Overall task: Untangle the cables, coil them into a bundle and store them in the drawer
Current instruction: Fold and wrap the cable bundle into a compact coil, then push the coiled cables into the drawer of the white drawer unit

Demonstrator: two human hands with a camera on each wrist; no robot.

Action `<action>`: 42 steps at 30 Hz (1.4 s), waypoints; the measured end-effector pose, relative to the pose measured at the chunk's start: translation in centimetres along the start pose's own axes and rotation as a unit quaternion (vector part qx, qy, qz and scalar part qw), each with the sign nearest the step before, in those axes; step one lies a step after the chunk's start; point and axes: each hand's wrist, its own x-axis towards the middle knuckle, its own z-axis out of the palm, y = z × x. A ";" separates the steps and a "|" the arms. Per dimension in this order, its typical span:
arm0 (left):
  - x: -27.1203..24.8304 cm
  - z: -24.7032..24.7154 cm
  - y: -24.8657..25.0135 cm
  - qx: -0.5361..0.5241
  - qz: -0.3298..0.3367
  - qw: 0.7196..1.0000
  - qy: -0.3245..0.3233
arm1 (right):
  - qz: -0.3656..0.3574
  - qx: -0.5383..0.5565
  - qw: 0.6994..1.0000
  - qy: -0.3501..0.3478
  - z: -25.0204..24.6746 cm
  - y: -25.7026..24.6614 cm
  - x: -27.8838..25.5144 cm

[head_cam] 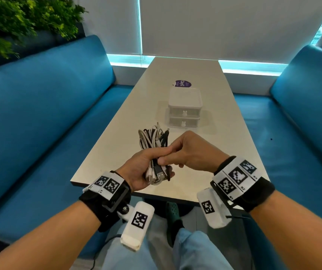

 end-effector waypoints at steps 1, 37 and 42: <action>0.1 0.0 -0.1 -0.023 -0.001 1.000 0.018 | 0.000 0.001 1.000 0.012 -0.5 0.0 0.0; 7.3 -4.6 3.6 0.332 0.045 0.922 0.196 | 0.178 -0.368 0.896 0.171 -9.4 11.1 20.3; 7.5 -4.8 4.7 0.385 0.053 0.898 0.206 | 0.105 -0.392 0.896 0.178 -6.8 10.5 17.2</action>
